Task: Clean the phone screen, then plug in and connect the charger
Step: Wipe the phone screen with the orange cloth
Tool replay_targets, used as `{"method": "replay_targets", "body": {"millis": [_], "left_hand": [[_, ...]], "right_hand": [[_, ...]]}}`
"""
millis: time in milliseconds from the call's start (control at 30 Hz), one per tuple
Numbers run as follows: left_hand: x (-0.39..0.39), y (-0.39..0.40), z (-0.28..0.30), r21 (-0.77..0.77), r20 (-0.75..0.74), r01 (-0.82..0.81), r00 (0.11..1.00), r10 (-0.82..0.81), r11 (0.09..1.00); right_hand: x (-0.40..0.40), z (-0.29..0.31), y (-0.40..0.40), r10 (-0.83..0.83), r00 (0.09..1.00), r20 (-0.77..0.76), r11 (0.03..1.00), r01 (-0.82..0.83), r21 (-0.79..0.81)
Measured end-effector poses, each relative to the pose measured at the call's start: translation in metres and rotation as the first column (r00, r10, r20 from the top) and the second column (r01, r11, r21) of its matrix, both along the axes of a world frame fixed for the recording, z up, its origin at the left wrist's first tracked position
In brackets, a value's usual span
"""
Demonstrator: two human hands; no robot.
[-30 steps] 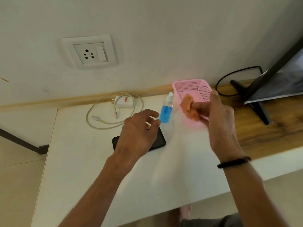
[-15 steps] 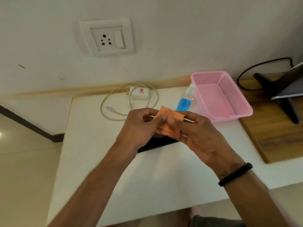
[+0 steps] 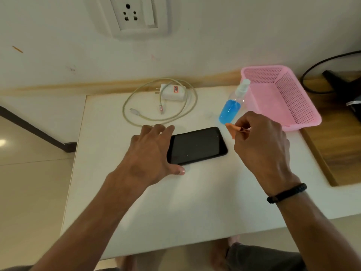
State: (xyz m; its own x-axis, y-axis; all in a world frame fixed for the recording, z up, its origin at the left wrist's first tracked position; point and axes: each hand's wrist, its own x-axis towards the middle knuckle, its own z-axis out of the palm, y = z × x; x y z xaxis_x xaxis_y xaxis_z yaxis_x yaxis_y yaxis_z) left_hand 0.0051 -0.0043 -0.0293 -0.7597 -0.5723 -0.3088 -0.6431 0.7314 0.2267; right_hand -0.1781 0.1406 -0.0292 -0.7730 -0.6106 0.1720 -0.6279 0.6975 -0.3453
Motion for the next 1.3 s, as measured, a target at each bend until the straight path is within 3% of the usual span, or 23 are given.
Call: {"method": "replay_targets", "body": {"millis": [133, 400, 767, 900, 1300], "left_hand": [[0.000, -0.001, -0.004, 0.047, -0.048, -0.011, 0.999, 0.013, 0.999], [0.018, -0.009, -0.011, 0.059, -0.102, 0.081, 0.992, -0.074, 0.995], [0.019, -0.014, -0.015, 0.094, -0.130, 0.105, 0.987, -0.092, 0.990], [0.018, -0.013, -0.015, 0.092, -0.132, 0.102, 0.987, -0.090, 0.991], [0.016, -0.012, -0.015, 0.069, -0.121, 0.091, 0.989, -0.082, 0.993]], "right_hand": [[0.008, -0.008, -0.010, 0.029, 0.996, 0.079, 0.997, -0.034, 0.064], [0.011, -0.011, -0.008, 0.125, 0.949, 0.289, 0.992, -0.128, -0.010], [0.021, -0.007, -0.009, 0.201, 0.955, 0.220, 0.977, -0.213, 0.031], [0.027, -0.009, -0.011, 0.224, 0.956, 0.188, 0.952, -0.256, 0.170], [0.035, -0.011, -0.016, 0.316, 0.930, 0.190, 0.936, -0.338, 0.101]]}}
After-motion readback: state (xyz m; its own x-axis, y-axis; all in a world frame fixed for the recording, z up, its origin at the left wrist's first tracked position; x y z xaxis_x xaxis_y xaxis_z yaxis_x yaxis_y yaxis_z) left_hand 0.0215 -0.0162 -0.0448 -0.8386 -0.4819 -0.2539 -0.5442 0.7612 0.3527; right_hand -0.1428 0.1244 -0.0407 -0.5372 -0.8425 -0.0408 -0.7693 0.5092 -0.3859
